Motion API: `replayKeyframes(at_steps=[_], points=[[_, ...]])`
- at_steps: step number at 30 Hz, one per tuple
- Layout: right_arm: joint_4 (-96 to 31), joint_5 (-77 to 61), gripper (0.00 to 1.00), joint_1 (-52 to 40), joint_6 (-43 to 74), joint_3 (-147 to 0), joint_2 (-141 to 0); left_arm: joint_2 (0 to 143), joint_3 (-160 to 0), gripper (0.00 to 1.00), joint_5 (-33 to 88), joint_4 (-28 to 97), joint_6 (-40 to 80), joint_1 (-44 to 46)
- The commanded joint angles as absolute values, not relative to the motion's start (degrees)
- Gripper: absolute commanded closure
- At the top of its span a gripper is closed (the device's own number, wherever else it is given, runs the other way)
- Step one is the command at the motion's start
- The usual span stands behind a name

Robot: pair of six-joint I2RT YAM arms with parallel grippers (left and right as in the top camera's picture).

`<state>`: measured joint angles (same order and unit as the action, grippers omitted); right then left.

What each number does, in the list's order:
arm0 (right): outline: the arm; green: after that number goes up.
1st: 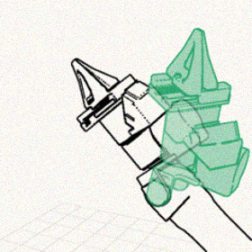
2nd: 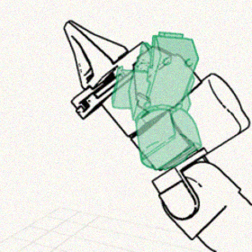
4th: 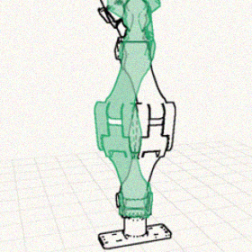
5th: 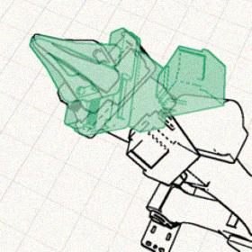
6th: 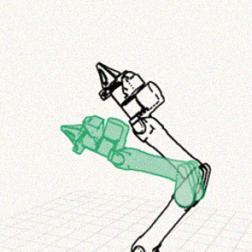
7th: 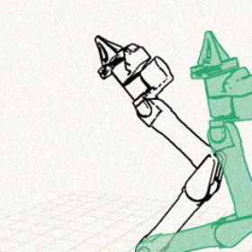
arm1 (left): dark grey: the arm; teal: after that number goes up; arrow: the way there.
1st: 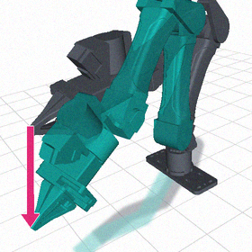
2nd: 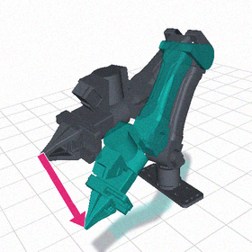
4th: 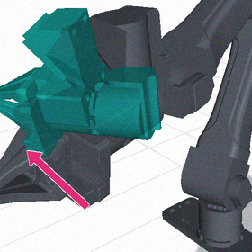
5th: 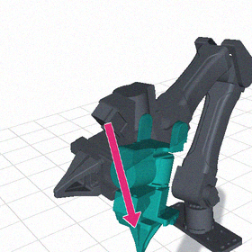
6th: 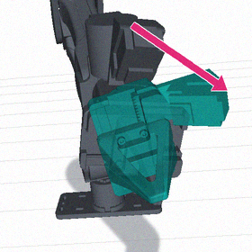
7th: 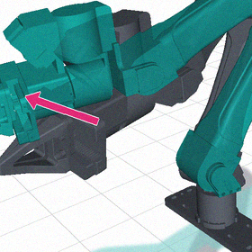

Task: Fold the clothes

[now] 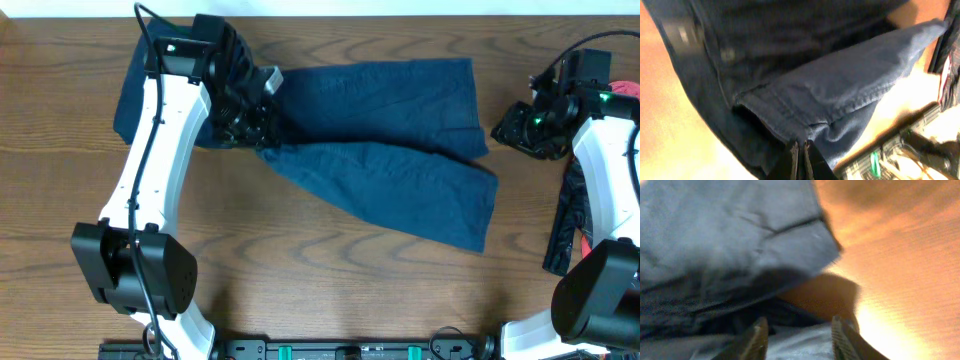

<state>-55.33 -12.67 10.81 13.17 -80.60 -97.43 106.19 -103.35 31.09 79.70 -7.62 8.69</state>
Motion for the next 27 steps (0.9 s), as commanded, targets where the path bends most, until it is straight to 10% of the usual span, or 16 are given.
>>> replayKeyframes(at_steps=[1, 16, 27], points=[[-56.5, -7.1, 0.53, 11.1, 15.3, -80.8, -97.0, 105.9, -102.7, 0.94, 29.6, 83.7, -8.4, 8.7], [-63.2, -7.6, 0.5, 11.1, 15.2, -74.3, -97.1, 104.9, -102.4, 0.94, 19.6, 96.8, -7.0, 12.4], [-45.3, -22.6, 0.43, 9.6, 7.2, -65.6, -97.1, 100.5, -102.4, 0.94, 19.6, 95.9, -6.2, 12.4]])
